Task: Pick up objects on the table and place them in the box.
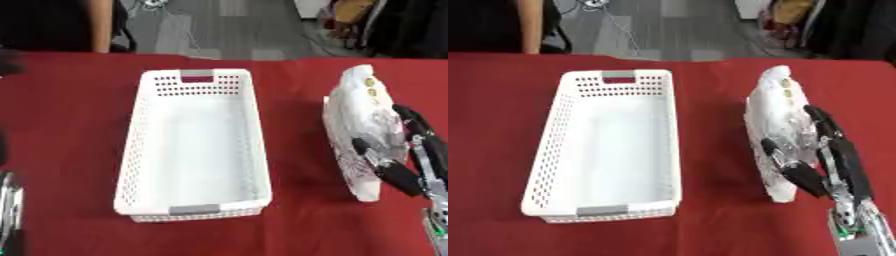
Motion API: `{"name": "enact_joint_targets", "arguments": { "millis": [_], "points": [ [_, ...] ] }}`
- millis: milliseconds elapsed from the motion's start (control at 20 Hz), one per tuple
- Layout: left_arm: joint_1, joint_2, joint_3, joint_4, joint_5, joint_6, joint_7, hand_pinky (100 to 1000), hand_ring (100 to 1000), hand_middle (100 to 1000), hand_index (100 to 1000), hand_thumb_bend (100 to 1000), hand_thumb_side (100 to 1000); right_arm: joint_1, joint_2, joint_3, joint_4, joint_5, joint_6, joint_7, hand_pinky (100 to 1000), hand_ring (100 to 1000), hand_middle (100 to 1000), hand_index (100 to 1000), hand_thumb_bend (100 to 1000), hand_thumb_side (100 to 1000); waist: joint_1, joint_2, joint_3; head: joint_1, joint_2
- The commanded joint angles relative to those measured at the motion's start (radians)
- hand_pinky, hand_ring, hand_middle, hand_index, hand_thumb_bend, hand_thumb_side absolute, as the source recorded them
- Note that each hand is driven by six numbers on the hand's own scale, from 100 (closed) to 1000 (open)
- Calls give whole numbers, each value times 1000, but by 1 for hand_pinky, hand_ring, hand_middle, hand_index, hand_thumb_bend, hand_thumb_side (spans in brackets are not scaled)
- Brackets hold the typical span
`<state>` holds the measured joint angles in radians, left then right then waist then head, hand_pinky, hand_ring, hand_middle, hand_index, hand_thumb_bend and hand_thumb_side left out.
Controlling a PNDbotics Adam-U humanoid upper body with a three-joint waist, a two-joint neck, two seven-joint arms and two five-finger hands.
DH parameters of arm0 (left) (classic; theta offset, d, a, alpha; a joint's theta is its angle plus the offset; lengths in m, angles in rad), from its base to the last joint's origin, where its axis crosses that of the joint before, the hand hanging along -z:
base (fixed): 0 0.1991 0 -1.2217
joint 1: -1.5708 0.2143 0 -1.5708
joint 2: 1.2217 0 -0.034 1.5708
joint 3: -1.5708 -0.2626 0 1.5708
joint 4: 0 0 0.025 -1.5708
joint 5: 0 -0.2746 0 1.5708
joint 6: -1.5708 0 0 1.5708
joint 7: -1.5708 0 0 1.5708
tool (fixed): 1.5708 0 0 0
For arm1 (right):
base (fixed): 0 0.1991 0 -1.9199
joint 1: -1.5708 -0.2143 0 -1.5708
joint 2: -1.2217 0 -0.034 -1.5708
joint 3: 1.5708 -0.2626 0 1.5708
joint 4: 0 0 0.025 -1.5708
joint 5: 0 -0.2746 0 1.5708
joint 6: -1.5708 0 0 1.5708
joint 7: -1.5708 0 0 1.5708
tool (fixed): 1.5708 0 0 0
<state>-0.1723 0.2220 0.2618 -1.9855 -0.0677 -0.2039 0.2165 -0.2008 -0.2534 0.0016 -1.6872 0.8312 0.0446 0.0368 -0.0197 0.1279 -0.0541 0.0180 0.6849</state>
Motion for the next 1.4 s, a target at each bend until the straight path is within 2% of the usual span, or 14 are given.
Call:
{"name": "enact_joint_targets", "arguments": {
  "millis": [50,500,900,1200,1400],
  "points": [
    [-10,15,1,-15,2,-1,-1,617,607,738,769,100,1000,0,-5,5,-1,6,-3,11,721,936,955,1000,585,829,2,-8,2,4,-16],
    [-9,15,2,-15,2,0,-2,617,607,739,769,100,1000,-6,-11,-2,-28,5,2,7,717,936,954,1000,576,834,1,-8,1,5,-19],
    [-9,15,2,-15,2,0,-2,618,607,740,768,100,1000,-1,-6,6,13,27,10,46,708,925,955,1000,588,803,1,-7,2,6,-20],
    [-8,15,2,-15,2,-1,-2,619,608,740,768,100,1000,0,-4,10,26,44,12,72,675,908,955,1000,592,786,1,-6,2,5,-19],
    [-8,15,2,-15,3,-1,-3,620,608,741,769,100,1000,0,-3,13,30,50,13,79,593,867,937,1000,597,762,2,-6,3,5,-19]
  ]
}}
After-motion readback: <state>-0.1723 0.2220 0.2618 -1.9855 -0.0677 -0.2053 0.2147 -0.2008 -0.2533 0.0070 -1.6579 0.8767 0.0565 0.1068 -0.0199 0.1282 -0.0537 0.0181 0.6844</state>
